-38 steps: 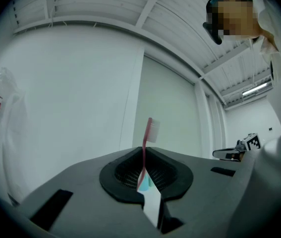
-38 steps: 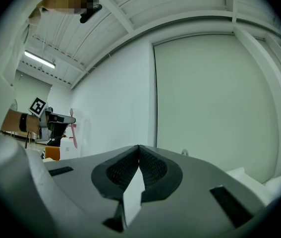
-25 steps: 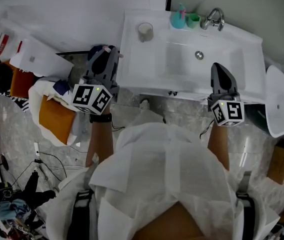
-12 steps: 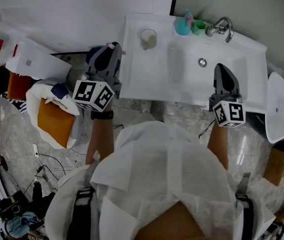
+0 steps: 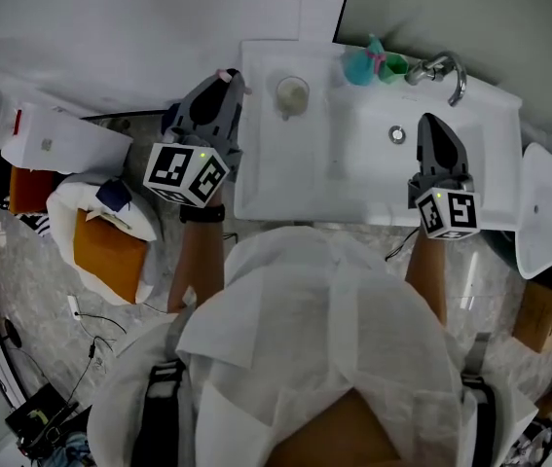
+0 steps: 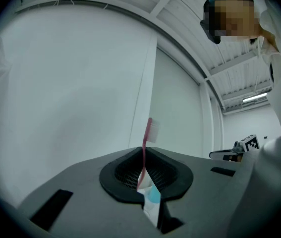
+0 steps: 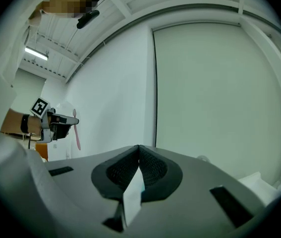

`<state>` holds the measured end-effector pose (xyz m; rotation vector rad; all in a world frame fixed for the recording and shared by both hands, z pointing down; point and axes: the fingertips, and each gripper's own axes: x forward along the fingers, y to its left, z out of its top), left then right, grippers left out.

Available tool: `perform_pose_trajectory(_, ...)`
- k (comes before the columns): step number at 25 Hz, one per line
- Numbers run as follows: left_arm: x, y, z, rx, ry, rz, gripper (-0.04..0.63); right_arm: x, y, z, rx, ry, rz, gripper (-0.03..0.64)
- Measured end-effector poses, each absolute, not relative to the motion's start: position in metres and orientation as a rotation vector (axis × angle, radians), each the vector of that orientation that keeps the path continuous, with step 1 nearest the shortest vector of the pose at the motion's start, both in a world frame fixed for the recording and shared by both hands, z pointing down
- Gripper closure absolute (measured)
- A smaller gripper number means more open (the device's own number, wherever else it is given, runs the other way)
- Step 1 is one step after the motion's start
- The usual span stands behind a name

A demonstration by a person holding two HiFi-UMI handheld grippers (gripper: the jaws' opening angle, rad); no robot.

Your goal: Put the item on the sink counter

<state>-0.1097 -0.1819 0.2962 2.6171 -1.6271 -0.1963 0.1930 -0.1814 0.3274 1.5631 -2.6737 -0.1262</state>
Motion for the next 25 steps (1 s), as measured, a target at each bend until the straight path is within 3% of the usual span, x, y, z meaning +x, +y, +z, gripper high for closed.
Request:
perform_pose_trajectory(16, -0.149, -0.245, 0.291, 2.673, -1.508, -0.265, 0.566, 0.138, -0.231, 0.327, 1.613, -2.631, -0.143, 0.607)
perform_pose_trajectory(25, -0.132, -0.266, 0.302, 2.649, -1.483, -0.263, 0.566, 0.145, -0.256, 0.341, 1.575, -2.634, -0.101, 0.607)
